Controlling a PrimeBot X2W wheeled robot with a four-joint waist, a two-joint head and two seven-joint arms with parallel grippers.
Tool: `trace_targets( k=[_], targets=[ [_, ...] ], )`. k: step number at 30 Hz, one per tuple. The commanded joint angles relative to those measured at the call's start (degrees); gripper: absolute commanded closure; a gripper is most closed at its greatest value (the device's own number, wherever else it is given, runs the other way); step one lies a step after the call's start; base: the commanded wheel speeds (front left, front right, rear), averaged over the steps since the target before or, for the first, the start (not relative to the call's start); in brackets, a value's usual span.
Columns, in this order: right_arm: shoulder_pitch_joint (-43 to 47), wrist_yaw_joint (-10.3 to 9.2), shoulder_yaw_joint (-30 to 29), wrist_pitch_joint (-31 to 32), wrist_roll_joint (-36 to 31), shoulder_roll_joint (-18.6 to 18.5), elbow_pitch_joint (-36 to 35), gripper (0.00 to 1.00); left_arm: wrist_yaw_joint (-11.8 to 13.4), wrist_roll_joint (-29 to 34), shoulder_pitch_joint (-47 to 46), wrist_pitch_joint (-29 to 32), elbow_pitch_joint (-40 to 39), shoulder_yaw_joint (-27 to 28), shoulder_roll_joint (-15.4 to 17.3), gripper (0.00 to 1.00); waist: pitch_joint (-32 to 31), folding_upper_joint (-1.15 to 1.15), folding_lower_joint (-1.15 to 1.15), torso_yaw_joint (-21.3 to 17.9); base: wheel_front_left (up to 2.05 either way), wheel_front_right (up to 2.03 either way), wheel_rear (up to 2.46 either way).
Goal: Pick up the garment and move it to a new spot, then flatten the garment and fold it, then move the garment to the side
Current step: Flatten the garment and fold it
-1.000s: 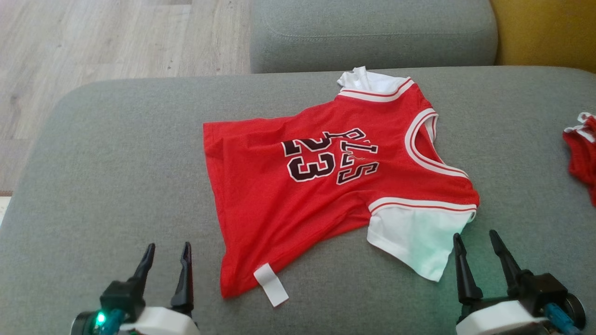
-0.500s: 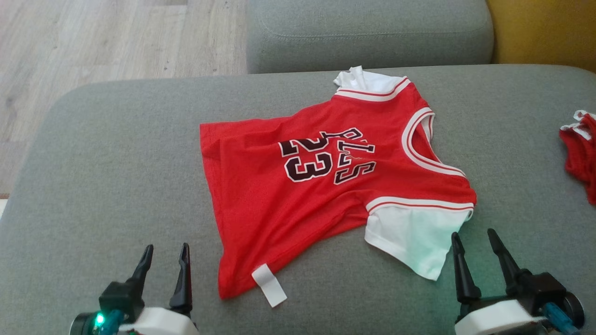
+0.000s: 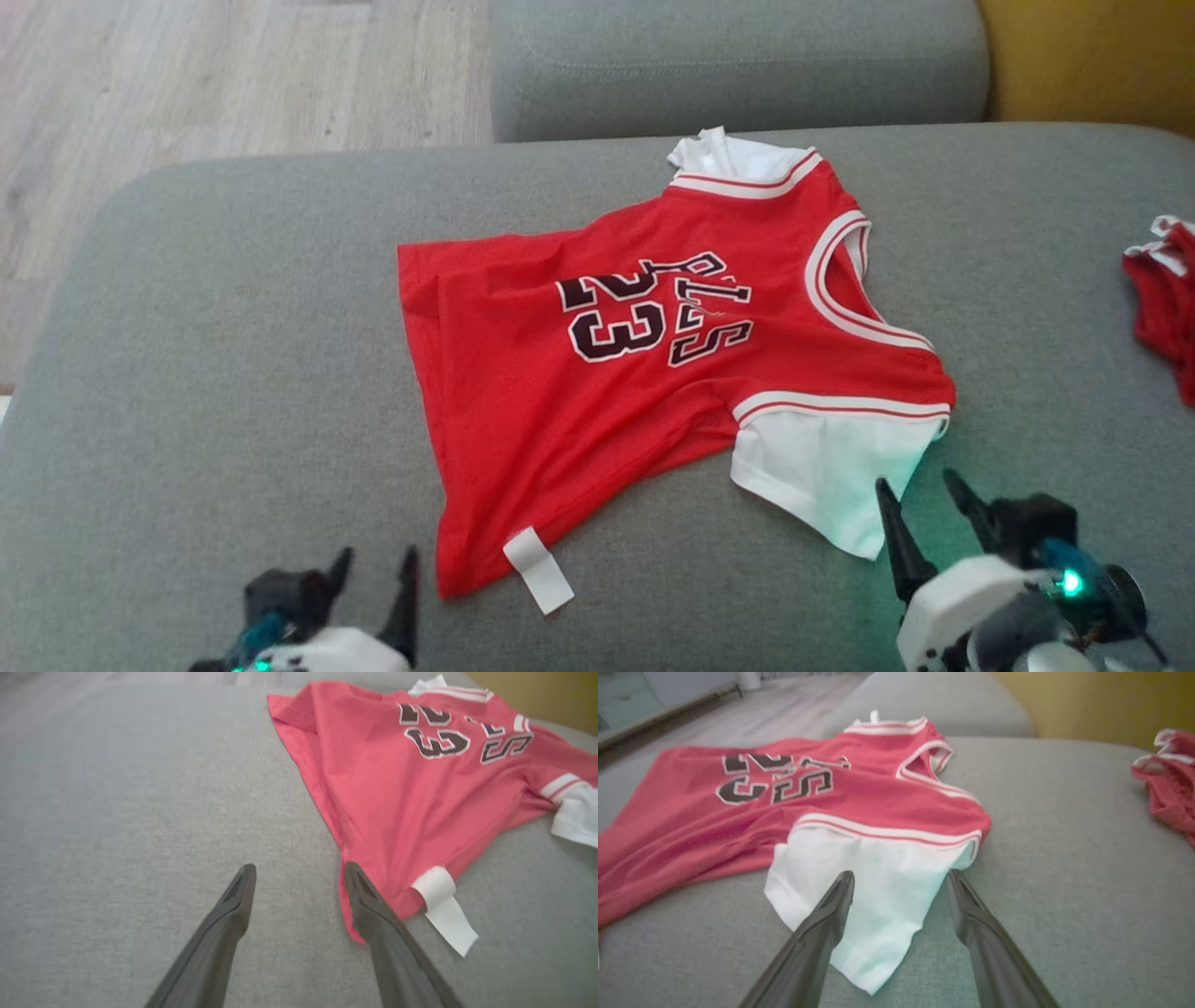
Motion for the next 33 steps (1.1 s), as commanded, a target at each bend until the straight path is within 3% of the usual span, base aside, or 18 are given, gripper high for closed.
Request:
trace_targets(
  k=[1, 6, 14, 33],
  targets=[
    [-2.96, -0.04, 0.92, 2.29, 0.02, -0.52, -1.51, 0.0, -0.39, -0.99, -2.0, 1.63, -2.86, 1.09, -0.29, 0.0, 0.43, 0.0, 0.0, 0.05, 0.0, 0.0, 0.0],
    [-3.98, -0.04, 0.35, 11.59, -0.77, -1.08, 0.11, 0.0, -1.01, -3.75, -1.29, 10.33, -7.0, -1.52, -0.36, 0.0, 2.16, 0.0, 0.0, 0.55, 0.0, 0.0, 0.0],
    [-6.7, -0.04, -0.08, 14.32, -1.1, -0.66, 3.81, 0.0, -1.27, -5.5, -1.2, 16.1, -9.41, -3.64, -0.08, 0.0, 4.73, 0.0, 0.0, 1.18, 0.0, 0.0, 0.0],
    [-9.42, -0.04, 3.33, 13.48, -0.46, -0.43, 6.84, 0.0, -1.57, -7.61, -5.89, 13.36, -3.8, -3.64, 0.17, 0.0, 7.45, 0.0, 0.0, -0.04, 0.0, 0.0, 0.0]
  ],
)
